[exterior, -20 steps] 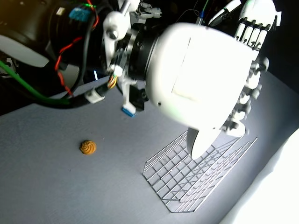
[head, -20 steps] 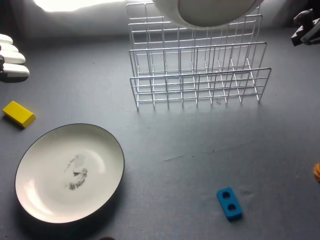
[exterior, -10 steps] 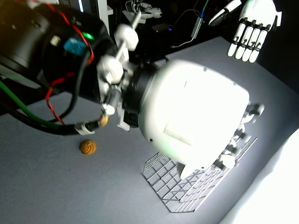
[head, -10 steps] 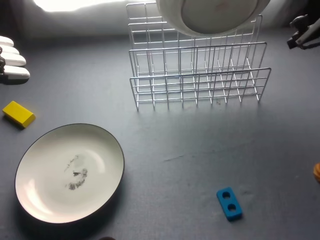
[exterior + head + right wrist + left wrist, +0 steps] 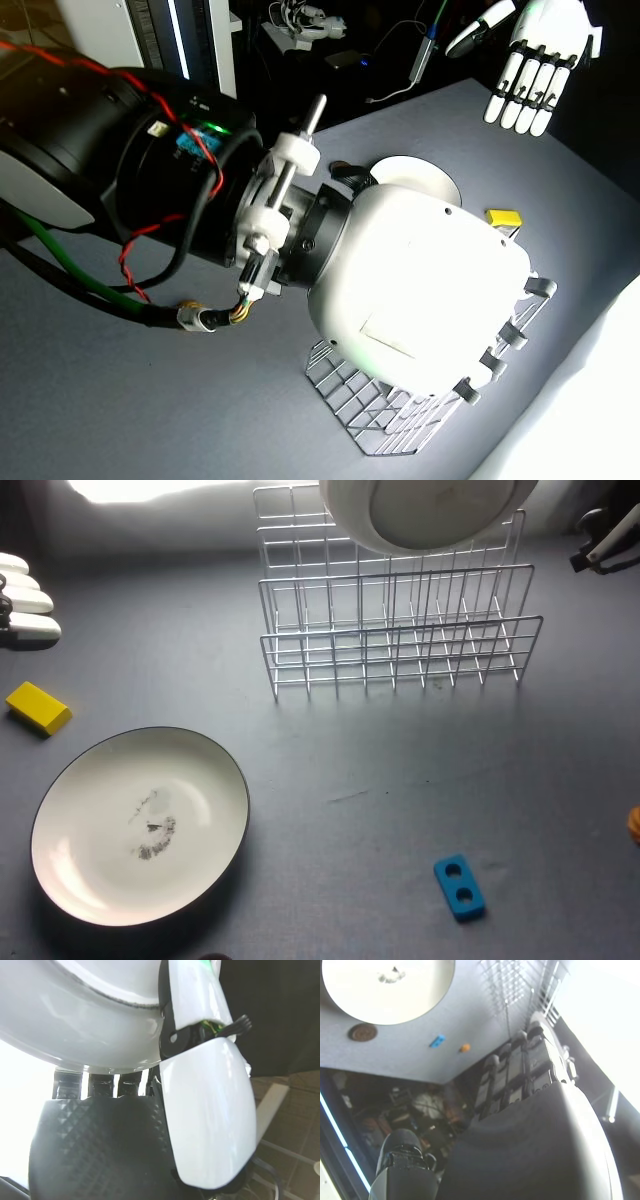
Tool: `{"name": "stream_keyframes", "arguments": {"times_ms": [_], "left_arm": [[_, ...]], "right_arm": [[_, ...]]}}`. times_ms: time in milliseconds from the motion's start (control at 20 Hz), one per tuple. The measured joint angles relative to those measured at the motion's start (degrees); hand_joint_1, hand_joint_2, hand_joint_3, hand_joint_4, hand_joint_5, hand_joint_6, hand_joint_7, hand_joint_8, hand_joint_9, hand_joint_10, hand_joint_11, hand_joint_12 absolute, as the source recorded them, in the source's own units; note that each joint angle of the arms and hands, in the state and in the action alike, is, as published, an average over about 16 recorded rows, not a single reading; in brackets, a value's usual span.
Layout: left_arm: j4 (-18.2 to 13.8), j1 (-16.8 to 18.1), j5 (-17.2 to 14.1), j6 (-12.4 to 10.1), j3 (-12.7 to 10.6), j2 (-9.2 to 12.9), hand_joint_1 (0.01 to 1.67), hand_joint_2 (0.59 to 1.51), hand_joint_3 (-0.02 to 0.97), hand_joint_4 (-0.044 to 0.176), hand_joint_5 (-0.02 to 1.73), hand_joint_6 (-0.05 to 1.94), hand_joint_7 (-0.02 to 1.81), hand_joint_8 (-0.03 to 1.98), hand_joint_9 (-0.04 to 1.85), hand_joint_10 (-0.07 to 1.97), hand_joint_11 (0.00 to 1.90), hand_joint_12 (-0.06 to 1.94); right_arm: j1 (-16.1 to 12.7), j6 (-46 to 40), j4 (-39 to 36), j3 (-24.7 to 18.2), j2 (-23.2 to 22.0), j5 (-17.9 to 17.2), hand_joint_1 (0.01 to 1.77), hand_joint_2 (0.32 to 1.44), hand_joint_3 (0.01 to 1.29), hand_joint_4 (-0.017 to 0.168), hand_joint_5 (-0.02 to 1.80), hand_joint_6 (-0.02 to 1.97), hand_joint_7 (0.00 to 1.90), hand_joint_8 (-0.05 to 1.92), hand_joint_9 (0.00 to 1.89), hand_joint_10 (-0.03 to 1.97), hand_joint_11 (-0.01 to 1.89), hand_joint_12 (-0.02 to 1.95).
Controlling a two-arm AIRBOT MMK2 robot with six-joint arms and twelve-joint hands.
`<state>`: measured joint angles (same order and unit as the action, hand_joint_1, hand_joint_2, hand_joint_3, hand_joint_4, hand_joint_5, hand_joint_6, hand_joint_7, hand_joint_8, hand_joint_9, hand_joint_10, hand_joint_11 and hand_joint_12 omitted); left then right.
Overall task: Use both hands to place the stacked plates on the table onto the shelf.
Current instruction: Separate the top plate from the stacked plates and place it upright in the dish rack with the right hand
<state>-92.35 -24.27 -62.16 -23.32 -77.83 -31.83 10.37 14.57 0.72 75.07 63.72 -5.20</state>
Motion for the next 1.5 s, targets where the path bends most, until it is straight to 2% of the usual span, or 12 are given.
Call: {"name": "stream_keyframes", "arguments": {"times_ms": [150,500,950,1500], "left_arm": [[0.0,0.0,0.0,0.0,0.0,-0.1,0.02,1.02,0.009,0.001,0.02,0.01,0.01,-0.01,0.02,0.01,0.02,-0.02],[-0.1,0.2,0.0,-0.1,0.0,-0.2,0.02,1.02,0.009,0.001,0.02,0.01,0.01,-0.01,0.02,0.01,0.02,-0.02],[-1.1,0.3,0.0,-0.1,-0.1,-0.2,0.02,1.02,0.008,0.001,0.02,0.01,0.01,-0.01,0.02,0.01,0.02,-0.02],[-5.4,0.4,0.2,-0.3,1.1,-0.5,0.02,1.022,0.009,0.002,0.02,0.01,0.01,-0.01,0.02,0.01,0.02,-0.02]], "right_arm": [[0.3,-4.9,-4.7,1.2,0.7,0.4,1.41,0.96,0.01,-0.001,1.01,0.87,1.13,0.61,0.99,1.07,0.74,1.16],[1.0,-9.6,-9.2,3.2,2.3,1.1,1.41,0.96,0.01,-0.001,1.01,0.88,1.12,0.62,0.99,1.07,0.74,1.14],[2.3,-11.4,-9.4,5.1,4.4,1.7,1.41,0.96,0.01,-0.001,1.01,0.88,1.12,0.62,0.99,1.07,0.74,1.15],[4.5,-12.4,-8.5,9.0,8.0,1.2,1.41,0.96,0.01,-0.006,1.02,0.84,1.13,0.58,1.0,1.05,0.74,1.17]]}}
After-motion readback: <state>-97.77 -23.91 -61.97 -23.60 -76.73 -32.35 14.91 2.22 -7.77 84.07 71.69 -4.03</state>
